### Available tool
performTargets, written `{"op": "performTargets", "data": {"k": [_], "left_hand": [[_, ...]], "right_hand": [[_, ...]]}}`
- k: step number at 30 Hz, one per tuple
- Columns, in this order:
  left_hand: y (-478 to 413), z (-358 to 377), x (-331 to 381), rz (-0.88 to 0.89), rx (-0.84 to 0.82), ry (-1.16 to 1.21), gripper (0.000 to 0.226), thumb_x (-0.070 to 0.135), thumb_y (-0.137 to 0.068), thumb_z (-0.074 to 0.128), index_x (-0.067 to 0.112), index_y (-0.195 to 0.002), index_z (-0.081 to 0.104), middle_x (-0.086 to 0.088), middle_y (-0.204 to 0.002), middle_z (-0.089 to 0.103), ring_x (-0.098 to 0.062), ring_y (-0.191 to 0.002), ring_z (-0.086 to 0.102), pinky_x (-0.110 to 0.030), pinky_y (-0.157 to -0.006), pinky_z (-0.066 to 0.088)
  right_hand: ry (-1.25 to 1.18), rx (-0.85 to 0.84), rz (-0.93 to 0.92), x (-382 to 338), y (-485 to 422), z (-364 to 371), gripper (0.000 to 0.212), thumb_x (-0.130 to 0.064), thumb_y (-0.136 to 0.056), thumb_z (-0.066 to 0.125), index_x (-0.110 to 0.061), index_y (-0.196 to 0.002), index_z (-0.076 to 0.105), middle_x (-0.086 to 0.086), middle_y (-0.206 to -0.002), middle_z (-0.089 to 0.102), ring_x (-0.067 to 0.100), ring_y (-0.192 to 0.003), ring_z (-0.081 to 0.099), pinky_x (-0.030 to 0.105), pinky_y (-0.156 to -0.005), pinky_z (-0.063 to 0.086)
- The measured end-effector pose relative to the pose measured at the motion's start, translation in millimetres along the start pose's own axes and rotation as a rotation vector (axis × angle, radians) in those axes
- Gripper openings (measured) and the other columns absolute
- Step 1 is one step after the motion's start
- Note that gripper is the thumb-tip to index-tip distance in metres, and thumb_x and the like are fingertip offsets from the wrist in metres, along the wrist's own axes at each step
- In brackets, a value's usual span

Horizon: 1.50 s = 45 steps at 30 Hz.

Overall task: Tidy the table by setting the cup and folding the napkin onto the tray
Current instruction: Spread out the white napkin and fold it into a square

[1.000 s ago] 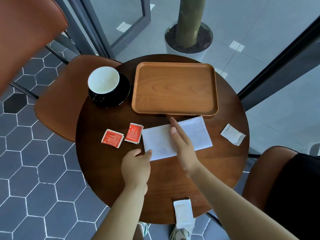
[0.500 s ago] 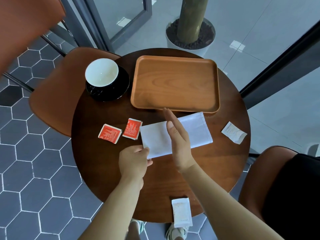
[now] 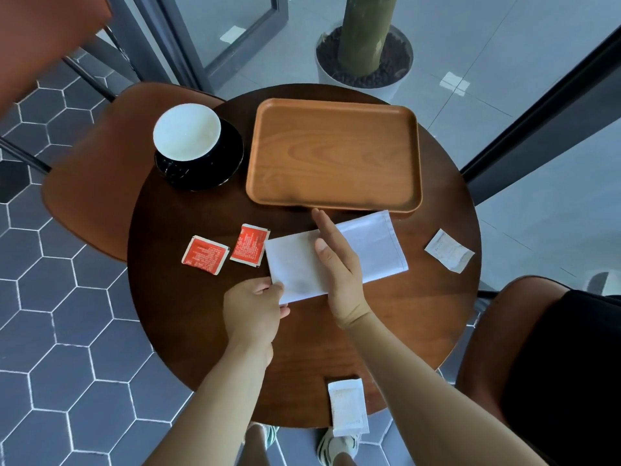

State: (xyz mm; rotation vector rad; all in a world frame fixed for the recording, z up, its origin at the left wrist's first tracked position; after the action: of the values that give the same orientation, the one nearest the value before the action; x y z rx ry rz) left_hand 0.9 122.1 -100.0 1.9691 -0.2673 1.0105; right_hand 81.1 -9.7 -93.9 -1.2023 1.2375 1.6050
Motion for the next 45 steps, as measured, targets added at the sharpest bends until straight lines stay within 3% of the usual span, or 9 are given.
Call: {"op": "performTargets", "data": {"k": [6,10,13,17,21,24,30,36,45], "left_hand": [[4,-9,7,0.045,0.014,-0.041,0.018,0.018,-0.090,0.071,0.030,-0.077,0.073,0.011,-0.083,0.074,-0.009,-0.072,0.073,-0.024,-0.058,0.059],[3,-20,14,0.092,0.053,-0.063,0.012,0.022,-0.092,0.068,0.030,-0.084,0.071,0.011,-0.088,0.074,-0.014,-0.080,0.072,-0.024,-0.062,0.059],[9,-20,24,0.147,0.079,-0.046,0.016,0.023,-0.094,0.065,0.031,-0.081,0.069,0.017,-0.079,0.073,-0.008,-0.079,0.071,-0.022,-0.061,0.055],[22,-8,40,0.292,0.108,-0.086,0.011,0.025,-0.094,0.064,0.024,-0.098,0.074,0.016,-0.088,0.073,-0.002,-0.084,0.069,-0.027,-0.073,0.058],[47,16,59,0.500,0.116,-0.169,0.013,0.023,-0.092,0.067,0.022,-0.102,0.074,0.012,-0.090,0.072,0.002,-0.081,0.067,-0.010,-0.064,0.051],[57,27,65,0.608,0.136,-0.260,0.016,0.018,-0.090,0.069,0.017,-0.104,0.075,0.005,-0.091,0.070,-0.007,-0.078,0.066,-0.018,-0.067,0.053],[67,52,75,0.751,0.149,-0.368,0.018,0.010,-0.085,0.074,0.009,-0.103,0.076,-0.002,-0.085,0.067,-0.011,-0.067,0.059,-0.006,-0.060,0.039],[76,76,68,0.857,0.074,-0.338,0.016,0.013,-0.083,0.079,0.010,-0.098,0.077,-0.002,-0.082,0.068,-0.018,-0.072,0.063,-0.032,-0.062,0.054],[90,114,47,1.180,0.021,-0.604,0.016,0.000,-0.077,0.073,0.012,-0.087,0.076,-0.002,-0.081,0.068,-0.026,-0.081,0.064,-0.038,-0.074,0.048]], "right_hand": [[-0.018,0.297,-0.086,-11,27,-46,0.024,-0.022,-0.091,0.061,-0.028,-0.110,0.074,-0.003,-0.114,0.073,0.020,-0.111,0.067,0.050,-0.096,0.054],[0.746,0.331,-0.307,-19,37,-81,0.024,-0.015,-0.093,0.061,-0.020,-0.112,0.073,-0.008,-0.118,0.071,0.013,-0.111,0.062,0.042,-0.081,0.059],[0.969,0.245,-0.318,-11,34,-81,0.021,-0.006,-0.089,0.070,-0.012,-0.107,0.077,-0.001,-0.118,0.071,0.020,-0.110,0.060,0.040,-0.083,0.059],[1.000,0.226,-0.312,-11,27,-81,0.018,-0.006,-0.086,0.073,-0.012,-0.103,0.078,-0.001,-0.113,0.072,0.021,-0.106,0.060,0.029,-0.080,0.056],[0.946,0.251,-0.269,-27,20,-89,0.016,-0.013,-0.091,0.067,-0.013,-0.105,0.076,-0.001,-0.108,0.074,0.021,-0.101,0.065,0.021,-0.079,0.048],[0.792,0.205,-0.158,-42,11,-80,0.014,-0.026,-0.096,0.061,-0.024,-0.095,0.075,-0.020,-0.093,0.072,0.006,-0.090,0.063,0.007,-0.070,0.040],[0.549,-0.079,0.139,-70,-23,-55,0.056,-0.071,-0.080,0.056,-0.017,-0.076,0.072,-0.003,-0.074,0.074,0.014,-0.064,0.069,0.040,-0.065,0.057],[1.026,-0.011,0.036,-76,-45,-62,0.047,-0.042,-0.080,0.066,-0.015,-0.052,0.041,-0.002,-0.048,0.043,0.014,-0.045,0.038,0.025,-0.045,0.025],[1.131,0.122,-0.092,-60,-36,-102,0.030,-0.026,-0.094,0.057,-0.011,-0.068,0.057,0.003,-0.062,0.060,0.028,-0.061,0.053,0.031,-0.052,0.032]]}}
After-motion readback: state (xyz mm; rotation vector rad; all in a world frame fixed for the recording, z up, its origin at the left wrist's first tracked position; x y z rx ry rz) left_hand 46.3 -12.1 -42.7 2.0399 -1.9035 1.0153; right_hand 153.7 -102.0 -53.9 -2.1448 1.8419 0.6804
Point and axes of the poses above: each hand's wrist, its own y-axis away from the middle knuckle, its own z-axis out of the palm, x = y × z, the point moved 5 cm from there along -y, towards the middle knuckle
